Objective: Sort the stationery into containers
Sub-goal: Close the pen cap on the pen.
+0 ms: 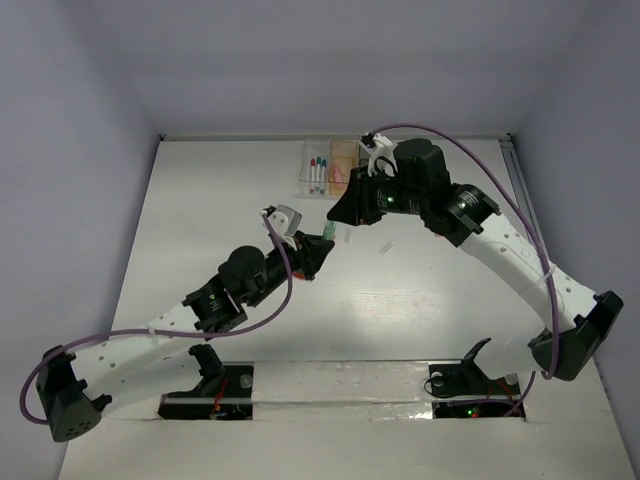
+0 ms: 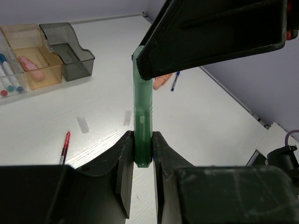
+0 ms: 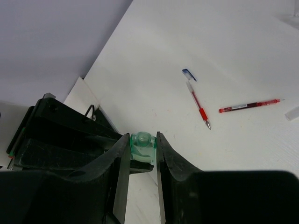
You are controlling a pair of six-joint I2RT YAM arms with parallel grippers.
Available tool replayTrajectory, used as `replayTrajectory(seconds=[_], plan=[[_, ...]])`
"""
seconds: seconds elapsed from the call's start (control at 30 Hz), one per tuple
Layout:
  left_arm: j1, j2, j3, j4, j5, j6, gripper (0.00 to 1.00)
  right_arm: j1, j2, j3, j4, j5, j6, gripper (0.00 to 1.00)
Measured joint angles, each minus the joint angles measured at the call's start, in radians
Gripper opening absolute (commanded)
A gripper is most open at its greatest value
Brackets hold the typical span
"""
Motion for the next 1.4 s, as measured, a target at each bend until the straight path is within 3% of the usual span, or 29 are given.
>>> replayTrajectory(seconds=[0.63, 1.07, 1.4], plan=[[-0.003, 0.106, 0.157, -0.254, 0.006, 0.060, 0.00, 0.019, -0.166, -0.353, 0.335, 0.100, 0.088, 0.00], [0.116, 0.198, 0.245, -0.425, 0.195, 0.039, 0.00, 0.047, -0.200, -0.603, 0.641, 0.189, 0.178, 0.00], [0.173, 0.240, 0.309, -0.534, 0.255, 0.015, 0.00, 0.099, -0.169, -0.659, 0.776, 0.274, 0.211, 0.00]])
